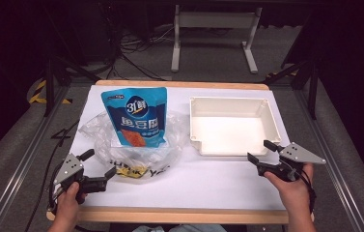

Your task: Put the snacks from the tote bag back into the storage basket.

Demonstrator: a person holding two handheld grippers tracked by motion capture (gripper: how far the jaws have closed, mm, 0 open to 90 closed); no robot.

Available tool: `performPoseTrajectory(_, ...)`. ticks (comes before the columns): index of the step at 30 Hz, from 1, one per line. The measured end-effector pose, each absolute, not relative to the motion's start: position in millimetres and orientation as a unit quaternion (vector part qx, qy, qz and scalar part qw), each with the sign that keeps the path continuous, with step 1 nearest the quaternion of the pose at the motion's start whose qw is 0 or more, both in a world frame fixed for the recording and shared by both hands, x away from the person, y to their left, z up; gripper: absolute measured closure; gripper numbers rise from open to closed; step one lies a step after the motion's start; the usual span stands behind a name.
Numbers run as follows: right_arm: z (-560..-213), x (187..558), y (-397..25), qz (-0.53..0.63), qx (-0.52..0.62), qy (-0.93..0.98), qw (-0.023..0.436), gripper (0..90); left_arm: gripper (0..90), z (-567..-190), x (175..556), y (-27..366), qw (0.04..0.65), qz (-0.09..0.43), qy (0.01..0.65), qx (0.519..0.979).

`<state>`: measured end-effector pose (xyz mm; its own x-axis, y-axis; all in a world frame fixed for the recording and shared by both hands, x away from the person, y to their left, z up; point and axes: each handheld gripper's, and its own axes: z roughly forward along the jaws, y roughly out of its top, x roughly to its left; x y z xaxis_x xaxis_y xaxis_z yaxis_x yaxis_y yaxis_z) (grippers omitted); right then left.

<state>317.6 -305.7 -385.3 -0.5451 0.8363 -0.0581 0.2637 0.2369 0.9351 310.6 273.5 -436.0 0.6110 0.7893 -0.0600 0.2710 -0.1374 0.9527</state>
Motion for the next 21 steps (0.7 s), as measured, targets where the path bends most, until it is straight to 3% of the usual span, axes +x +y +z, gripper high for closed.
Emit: performPoseTrajectory(21,-368.6,316.3,-292.1,0.492,0.352,0.742,0.289,20.6,0.2,-432.9,310.5,275.7,0.551,0.241,0.369,0.709)
